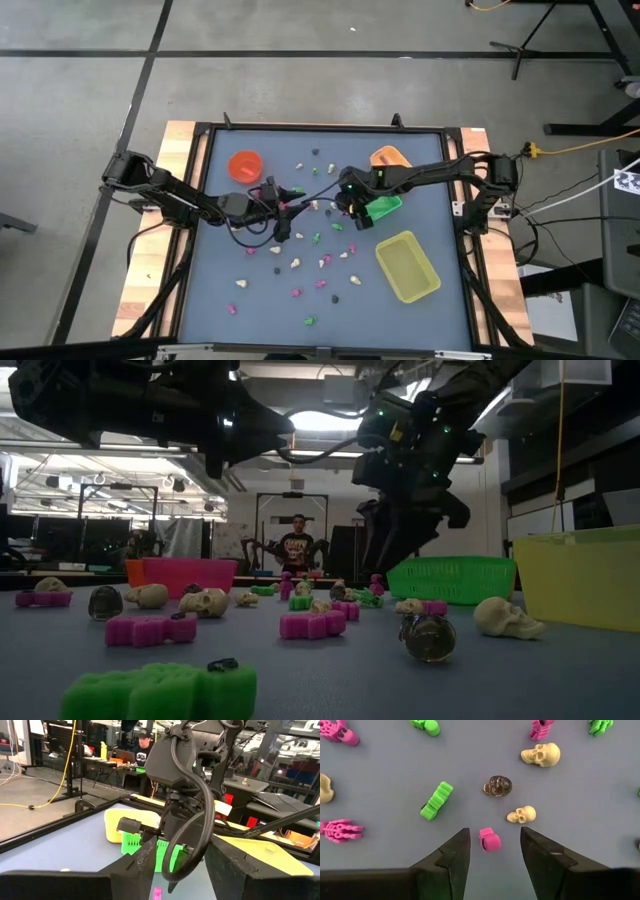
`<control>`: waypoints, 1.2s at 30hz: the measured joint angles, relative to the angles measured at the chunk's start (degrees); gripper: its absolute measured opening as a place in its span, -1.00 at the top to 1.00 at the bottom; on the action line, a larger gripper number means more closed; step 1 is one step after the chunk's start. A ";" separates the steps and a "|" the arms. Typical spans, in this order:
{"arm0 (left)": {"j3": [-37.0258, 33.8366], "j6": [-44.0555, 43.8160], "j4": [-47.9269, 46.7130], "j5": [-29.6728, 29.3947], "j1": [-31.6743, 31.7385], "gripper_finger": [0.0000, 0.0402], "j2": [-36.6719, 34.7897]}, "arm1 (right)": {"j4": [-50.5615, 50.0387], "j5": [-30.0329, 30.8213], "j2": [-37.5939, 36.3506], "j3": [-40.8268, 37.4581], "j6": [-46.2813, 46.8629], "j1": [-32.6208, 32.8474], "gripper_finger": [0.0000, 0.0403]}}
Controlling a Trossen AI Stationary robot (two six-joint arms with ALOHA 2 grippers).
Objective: Sort Halloween decoration
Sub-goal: Put the pink skeleton toy into the yellow bin
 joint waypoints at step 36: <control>0.02 -0.02 -1.30 -0.26 0.02 0.28 0.00 | 1.81 -0.06 5.04 -0.02 0.44 -0.02 0.64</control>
